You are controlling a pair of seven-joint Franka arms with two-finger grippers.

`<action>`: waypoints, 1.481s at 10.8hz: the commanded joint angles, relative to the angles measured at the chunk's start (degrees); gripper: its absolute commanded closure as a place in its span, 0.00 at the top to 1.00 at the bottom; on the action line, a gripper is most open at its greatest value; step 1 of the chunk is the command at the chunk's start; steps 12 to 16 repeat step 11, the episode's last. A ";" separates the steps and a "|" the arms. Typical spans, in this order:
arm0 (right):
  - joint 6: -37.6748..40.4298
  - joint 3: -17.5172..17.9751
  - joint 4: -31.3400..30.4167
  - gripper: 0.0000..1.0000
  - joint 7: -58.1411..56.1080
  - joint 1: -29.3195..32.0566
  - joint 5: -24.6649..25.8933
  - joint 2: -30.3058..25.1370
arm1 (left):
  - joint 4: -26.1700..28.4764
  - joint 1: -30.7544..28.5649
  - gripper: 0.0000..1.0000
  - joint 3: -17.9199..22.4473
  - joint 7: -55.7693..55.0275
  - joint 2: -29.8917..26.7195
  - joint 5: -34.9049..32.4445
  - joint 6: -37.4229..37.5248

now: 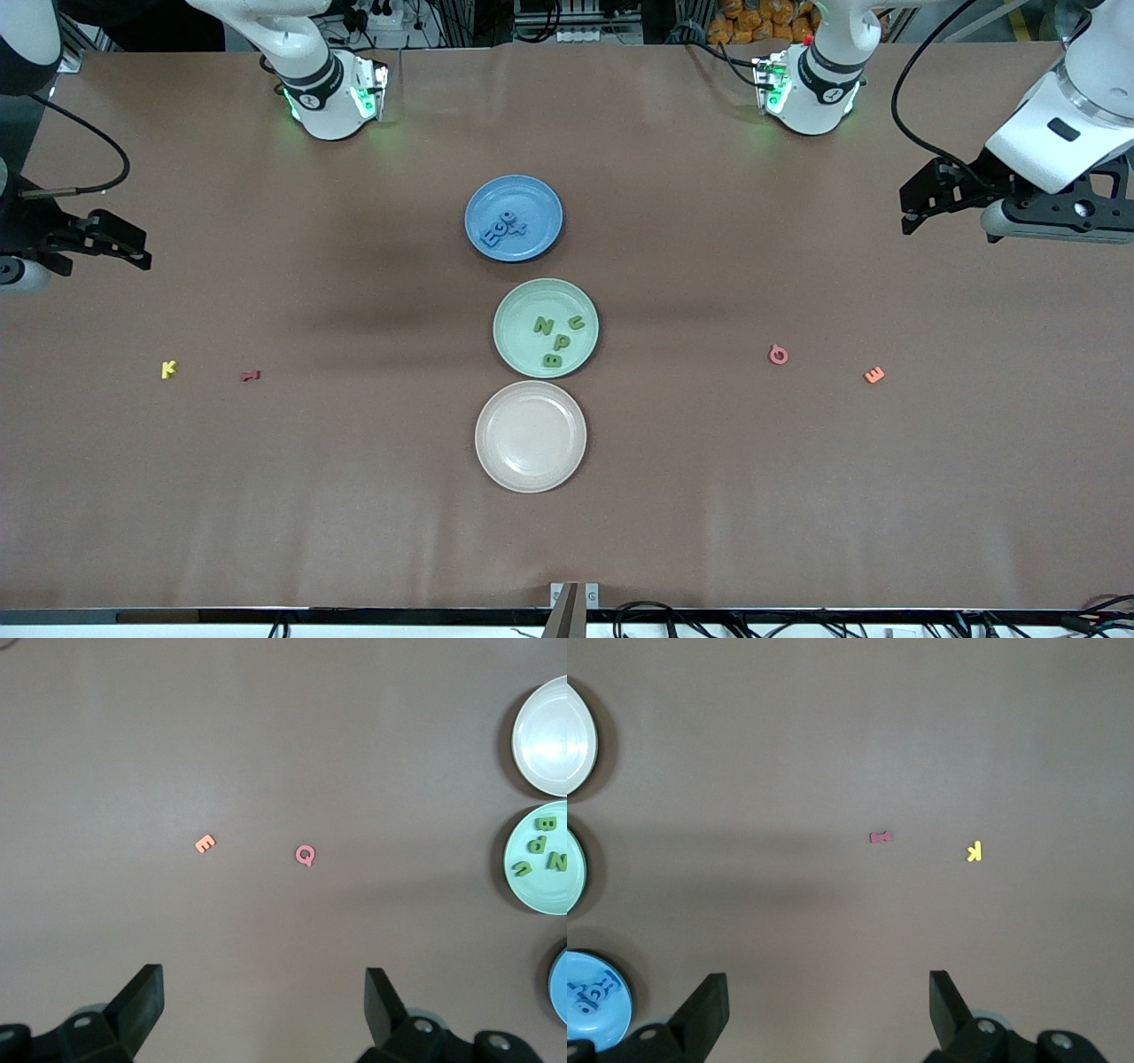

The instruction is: Sort letters by color into matching plates

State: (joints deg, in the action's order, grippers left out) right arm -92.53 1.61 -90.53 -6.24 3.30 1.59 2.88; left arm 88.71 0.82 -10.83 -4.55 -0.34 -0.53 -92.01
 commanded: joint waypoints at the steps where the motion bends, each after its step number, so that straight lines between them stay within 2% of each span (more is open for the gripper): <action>1: -0.01 -0.56 -1.13 1.00 -0.70 -0.23 -0.01 -0.76 | -0.03 0.15 1.00 -0.24 0.95 -0.63 1.66 0.16; 4: 0.24 -0.56 -1.32 1.00 -0.79 -0.14 -0.01 -0.94 | -0.03 0.06 1.00 -2.00 0.42 -0.63 1.67 0.16; 16: 0.16 -0.47 -1.14 1.00 -0.70 0.04 -1.49 -0.42 | -0.03 -0.03 1.00 -2.00 0.33 -0.63 1.58 0.16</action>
